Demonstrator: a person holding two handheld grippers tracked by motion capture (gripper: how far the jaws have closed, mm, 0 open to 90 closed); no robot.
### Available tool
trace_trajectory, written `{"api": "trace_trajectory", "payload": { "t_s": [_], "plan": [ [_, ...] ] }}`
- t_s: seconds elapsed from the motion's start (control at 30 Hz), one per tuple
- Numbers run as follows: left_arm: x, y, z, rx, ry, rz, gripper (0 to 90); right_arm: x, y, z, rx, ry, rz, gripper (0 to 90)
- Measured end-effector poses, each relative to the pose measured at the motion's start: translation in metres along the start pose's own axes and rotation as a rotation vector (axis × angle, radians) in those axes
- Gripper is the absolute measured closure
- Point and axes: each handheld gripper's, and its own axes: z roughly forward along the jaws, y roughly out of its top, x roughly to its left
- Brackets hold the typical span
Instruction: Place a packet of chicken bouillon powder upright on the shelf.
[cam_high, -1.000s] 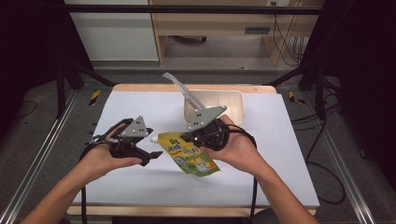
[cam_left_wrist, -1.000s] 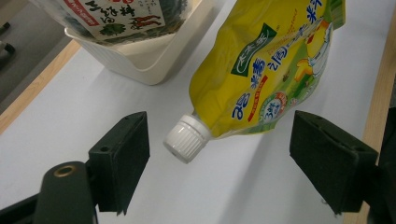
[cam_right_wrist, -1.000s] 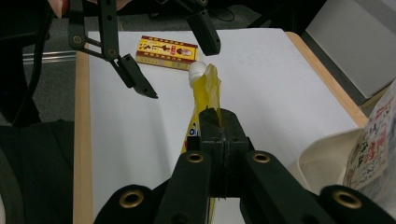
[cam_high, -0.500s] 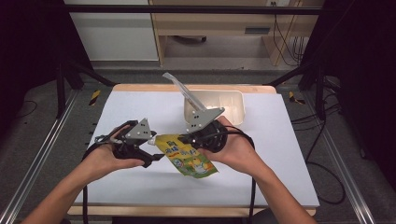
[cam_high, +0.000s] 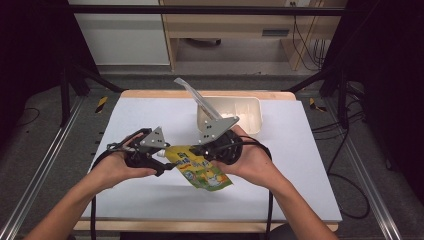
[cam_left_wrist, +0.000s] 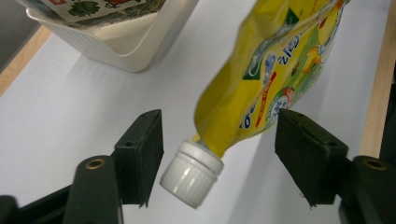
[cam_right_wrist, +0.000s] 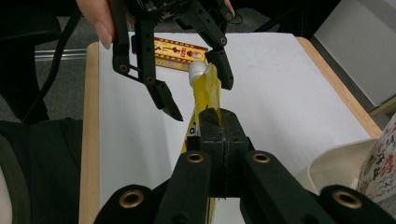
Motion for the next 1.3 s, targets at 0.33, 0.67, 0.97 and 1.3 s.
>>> {"api": "trace_trajectory", "payload": {
  "t_s": [0.33,0.67,0.97,1.3],
  "plan": [
    [0.008,0.001,0.004,0.011,-0.036,-0.01,60.0,-0.001,-0.002,-0.001,0.004,-0.003,0.002,90.0],
    [0.003,0.019,-0.01,0.014,-0.017,0.044,69.3,-0.009,-0.013,-0.007,0.034,-0.039,0.016,85.7],
    [-0.002,0.03,-0.009,0.025,-0.016,0.092,69.8,-0.012,-0.022,-0.006,0.08,-0.073,0.016,76.9],
    [-0.007,0.037,-0.007,0.023,-0.025,0.13,69.9,-0.01,-0.017,-0.003,0.149,-0.134,-0.064,50.5]
  ]
}}
